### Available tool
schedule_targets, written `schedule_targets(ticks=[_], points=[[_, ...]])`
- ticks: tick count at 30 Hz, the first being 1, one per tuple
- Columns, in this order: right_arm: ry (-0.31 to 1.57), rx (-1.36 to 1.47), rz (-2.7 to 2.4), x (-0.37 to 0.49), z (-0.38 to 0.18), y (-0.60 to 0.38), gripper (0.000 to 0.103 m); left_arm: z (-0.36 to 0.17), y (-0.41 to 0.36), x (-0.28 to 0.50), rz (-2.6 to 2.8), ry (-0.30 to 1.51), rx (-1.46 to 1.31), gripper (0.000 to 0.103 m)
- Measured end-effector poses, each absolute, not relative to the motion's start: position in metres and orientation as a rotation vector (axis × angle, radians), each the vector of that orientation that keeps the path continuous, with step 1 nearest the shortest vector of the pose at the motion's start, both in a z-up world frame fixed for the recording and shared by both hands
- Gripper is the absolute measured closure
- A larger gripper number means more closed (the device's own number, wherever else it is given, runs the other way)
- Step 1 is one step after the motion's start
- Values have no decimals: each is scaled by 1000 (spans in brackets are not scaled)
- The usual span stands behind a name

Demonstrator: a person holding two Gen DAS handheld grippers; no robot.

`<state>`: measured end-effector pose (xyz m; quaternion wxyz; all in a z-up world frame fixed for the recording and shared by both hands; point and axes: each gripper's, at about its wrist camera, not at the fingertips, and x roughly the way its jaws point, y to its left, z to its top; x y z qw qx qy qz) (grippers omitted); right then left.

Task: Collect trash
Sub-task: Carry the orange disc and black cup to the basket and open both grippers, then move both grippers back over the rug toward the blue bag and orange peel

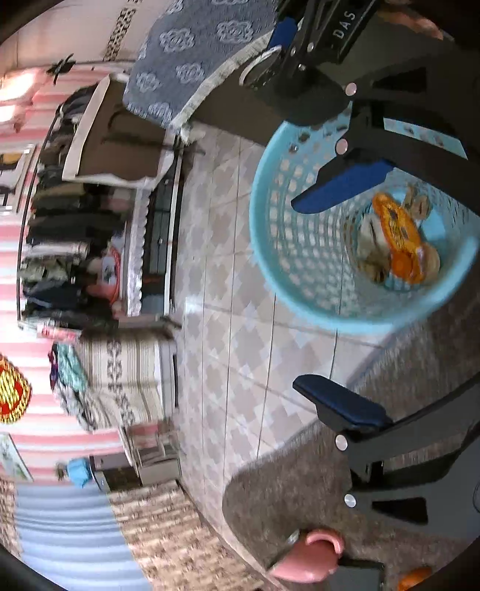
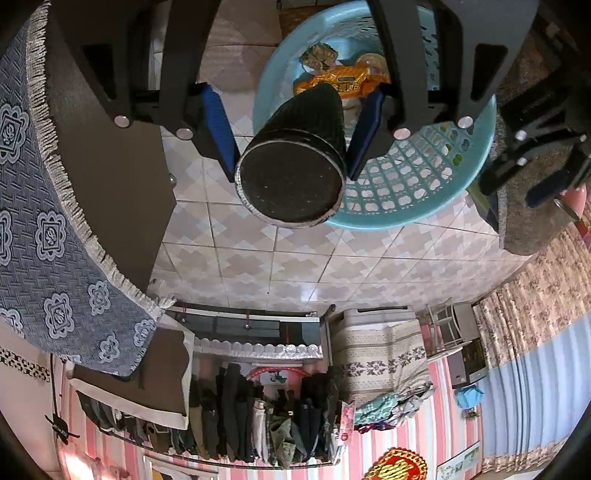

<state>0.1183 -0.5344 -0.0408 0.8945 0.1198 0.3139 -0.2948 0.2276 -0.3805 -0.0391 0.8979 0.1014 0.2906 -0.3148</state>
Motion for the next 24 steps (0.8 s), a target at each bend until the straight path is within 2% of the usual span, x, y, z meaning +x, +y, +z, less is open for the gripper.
schedule_targets(ticks=[5,14,15,16,17,24], points=[[650,209,-578,134,-41,-515,44,-24,-346,234,-582,568,189,9],[653,209,-536,161,-50,-490,44,-14,-291,238,-497,547,139,6],[658,215,-529,163,-52,-489,43,-14,-288,238,-489,549,138,6],[659,217,-525,163,-52,-489,36,-15,-283,238,-486,553,133,6],[660,209,-524,164,-53,-488,33,-15,-281,238,-486,558,128,6],[622,199,-523,160,-40,-485,20,-9,-258,233,-469,547,110,6]])
